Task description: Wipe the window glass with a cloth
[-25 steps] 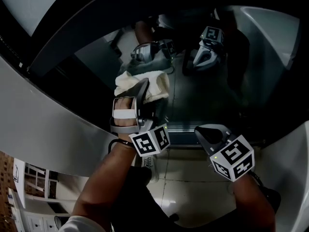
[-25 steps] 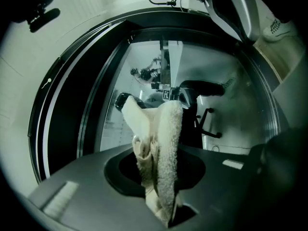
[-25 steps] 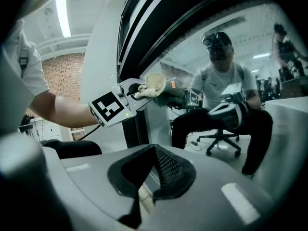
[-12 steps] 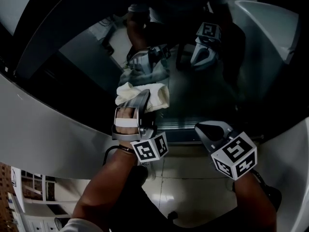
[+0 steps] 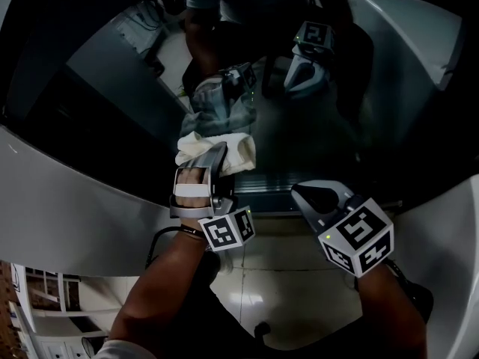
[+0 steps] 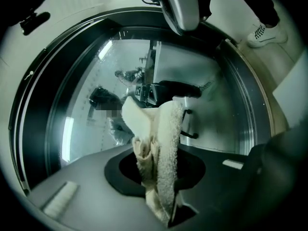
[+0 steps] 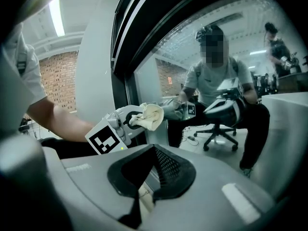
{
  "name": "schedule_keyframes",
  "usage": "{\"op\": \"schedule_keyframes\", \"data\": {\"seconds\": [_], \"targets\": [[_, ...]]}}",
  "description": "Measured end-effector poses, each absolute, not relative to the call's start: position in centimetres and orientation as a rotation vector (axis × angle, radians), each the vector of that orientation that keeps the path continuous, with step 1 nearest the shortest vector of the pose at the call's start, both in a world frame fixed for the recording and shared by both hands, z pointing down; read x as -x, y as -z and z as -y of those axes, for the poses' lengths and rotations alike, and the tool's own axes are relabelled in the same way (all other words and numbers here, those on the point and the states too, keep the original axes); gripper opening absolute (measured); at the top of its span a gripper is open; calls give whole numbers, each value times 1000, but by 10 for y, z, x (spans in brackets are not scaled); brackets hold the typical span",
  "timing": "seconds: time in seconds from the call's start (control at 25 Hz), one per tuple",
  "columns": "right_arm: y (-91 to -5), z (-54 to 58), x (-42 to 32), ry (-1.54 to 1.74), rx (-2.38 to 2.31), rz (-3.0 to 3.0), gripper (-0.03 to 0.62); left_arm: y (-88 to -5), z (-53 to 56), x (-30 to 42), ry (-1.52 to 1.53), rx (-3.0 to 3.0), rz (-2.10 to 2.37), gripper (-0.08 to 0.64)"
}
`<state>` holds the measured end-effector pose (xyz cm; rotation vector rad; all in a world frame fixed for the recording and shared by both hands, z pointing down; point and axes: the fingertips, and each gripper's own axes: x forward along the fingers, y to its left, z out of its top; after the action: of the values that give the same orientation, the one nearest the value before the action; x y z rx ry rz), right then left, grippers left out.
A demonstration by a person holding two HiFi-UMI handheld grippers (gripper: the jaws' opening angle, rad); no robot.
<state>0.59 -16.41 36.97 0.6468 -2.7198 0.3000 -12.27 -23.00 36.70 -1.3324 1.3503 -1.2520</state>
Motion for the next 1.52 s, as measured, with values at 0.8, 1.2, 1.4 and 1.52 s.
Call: {"op": "schedule_keyframes", "data": {"seconds": [0.8,1.2,1.4,1.52], "targets": [[-420,166,-6,-337,-633,2747,0,-459,233,122,1355,1379,-1291,107],[-425,159,-7,-346,-620,2724,0,-468,231,121,1372,1400,-1257,107],[-422,157,-7,-351,-619,2717,0,-473,230,121,1386,1417,-1249,107],[-422,154,-6,-352,-609,2714,0,-477,229,119,1397,1426,-1241,107]]}}
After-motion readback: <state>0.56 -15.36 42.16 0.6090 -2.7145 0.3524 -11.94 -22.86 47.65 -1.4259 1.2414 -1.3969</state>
